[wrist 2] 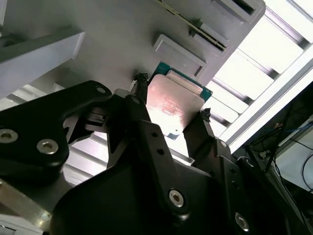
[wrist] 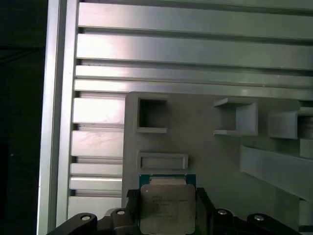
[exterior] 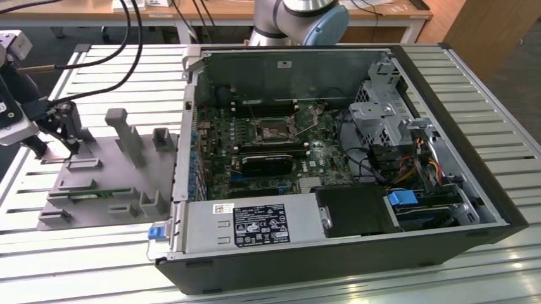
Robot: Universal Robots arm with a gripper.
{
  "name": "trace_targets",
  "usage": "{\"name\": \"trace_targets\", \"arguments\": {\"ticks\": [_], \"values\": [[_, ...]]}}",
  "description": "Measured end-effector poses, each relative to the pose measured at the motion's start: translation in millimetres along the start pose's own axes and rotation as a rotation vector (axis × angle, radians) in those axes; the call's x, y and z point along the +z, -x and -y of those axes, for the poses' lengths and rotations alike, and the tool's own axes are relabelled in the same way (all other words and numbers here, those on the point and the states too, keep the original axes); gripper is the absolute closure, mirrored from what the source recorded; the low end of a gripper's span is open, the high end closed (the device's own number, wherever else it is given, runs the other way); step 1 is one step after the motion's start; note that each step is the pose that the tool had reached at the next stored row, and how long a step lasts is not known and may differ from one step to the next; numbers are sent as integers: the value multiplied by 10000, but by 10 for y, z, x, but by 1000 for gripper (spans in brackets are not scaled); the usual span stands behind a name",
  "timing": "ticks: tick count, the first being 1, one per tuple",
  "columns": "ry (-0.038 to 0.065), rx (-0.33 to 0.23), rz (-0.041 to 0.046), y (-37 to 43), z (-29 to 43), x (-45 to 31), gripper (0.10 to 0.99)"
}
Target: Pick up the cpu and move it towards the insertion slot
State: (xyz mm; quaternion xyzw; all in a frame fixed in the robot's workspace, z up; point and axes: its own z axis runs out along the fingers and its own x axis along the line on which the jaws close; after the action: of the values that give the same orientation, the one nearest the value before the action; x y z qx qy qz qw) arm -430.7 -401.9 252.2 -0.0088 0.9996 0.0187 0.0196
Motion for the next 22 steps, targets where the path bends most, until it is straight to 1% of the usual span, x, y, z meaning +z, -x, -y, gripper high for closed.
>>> {"name": "trace_targets", "arguments": {"ticks": [14, 20, 22], "values": [[1, 0, 1, 16, -15, -398, 545], [0, 0, 1, 22, -20, -543, 545], [1, -1, 1, 23, -21, -579, 545]]}}
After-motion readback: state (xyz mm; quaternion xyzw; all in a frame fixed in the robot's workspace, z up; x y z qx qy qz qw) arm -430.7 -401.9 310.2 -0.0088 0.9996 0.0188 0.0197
